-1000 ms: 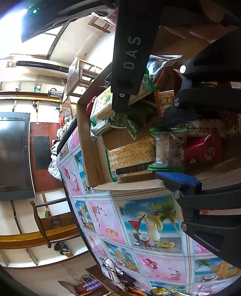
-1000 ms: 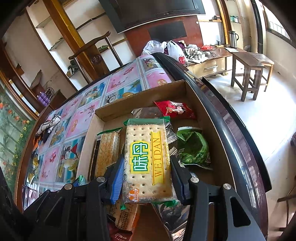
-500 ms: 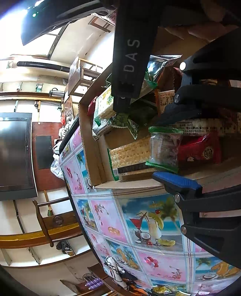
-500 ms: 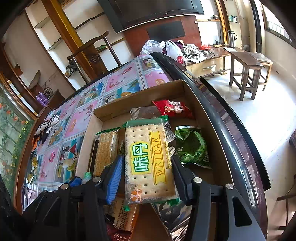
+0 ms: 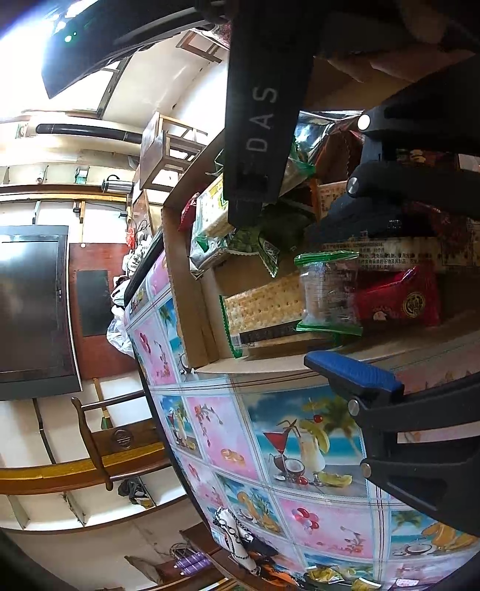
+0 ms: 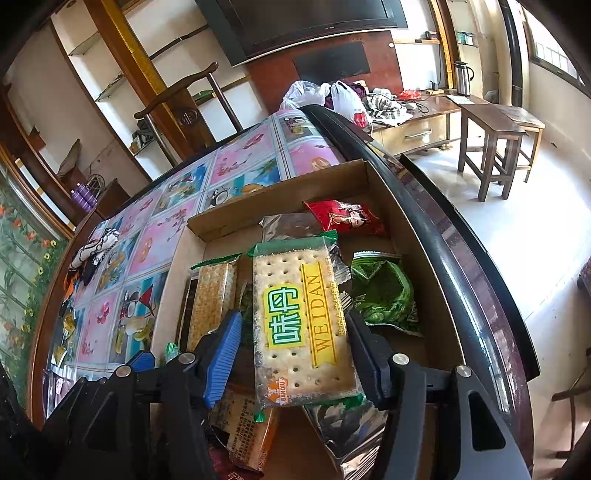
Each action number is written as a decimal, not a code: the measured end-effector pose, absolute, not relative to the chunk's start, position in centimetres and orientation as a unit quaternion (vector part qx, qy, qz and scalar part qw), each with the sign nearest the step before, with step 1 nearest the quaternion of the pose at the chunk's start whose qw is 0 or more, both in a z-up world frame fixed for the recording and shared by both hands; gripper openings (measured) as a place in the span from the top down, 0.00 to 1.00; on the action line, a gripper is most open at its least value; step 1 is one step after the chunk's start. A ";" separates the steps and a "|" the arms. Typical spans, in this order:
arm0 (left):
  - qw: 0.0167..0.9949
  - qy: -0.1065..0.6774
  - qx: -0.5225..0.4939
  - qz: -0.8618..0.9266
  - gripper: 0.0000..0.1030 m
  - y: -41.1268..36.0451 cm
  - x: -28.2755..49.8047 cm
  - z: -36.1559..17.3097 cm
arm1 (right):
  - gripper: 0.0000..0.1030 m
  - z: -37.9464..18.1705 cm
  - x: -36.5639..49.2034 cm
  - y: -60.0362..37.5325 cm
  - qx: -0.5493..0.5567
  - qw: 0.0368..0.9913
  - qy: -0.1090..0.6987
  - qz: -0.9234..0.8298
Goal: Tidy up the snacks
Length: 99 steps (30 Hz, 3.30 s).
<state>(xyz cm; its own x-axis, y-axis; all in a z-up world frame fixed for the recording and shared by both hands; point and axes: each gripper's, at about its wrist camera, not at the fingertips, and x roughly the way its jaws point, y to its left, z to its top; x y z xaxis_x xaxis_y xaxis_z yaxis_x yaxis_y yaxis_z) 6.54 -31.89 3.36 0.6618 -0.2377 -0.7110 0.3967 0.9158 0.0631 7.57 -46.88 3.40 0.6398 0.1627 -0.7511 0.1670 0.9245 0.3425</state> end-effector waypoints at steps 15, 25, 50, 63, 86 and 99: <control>0.912 0.356 0.106 -0.174 0.26 -31.8 6.0 3.8 | 0.37 4.3 7.2 -47.5 0.199 0.893 0.403 -0.014; 0.921 0.325 0.128 -0.175 0.17 -31.7 3.7 4.9 | 0.36 6.2 6.3 -48.6 0.204 0.915 0.346 -0.036; 0.933 0.309 0.114 -0.146 0.01 -17.5 -5.4 4.7 | 0.00 10.4 -8.9 -39.5 0.081 0.968 0.214 -0.106; 0.949 0.260 0.128 -0.128 0.01 -16.8 -6.1 6.2 | 0.00 6.8 -11.8 -36.3 0.063 0.956 0.257 -0.123; 0.931 0.325 0.131 -0.099 0.01 -16.8 -4.3 5.1 | 0.00 6.4 -11.6 -35.4 0.037 0.947 0.284 -0.142; 0.930 0.325 0.144 -0.095 0.01 -17.2 -4.4 4.9 | 0.00 6.4 -11.6 -35.6 0.041 0.947 0.286 -0.138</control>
<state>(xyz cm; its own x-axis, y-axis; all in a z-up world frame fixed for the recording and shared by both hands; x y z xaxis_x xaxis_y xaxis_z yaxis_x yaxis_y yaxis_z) -4.37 -17.21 4.88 0.7704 -0.0824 -0.6322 0.2693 0.9409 0.2054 -11.58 -35.61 6.38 0.7986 -0.2375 -0.5530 0.2845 0.9587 -0.0009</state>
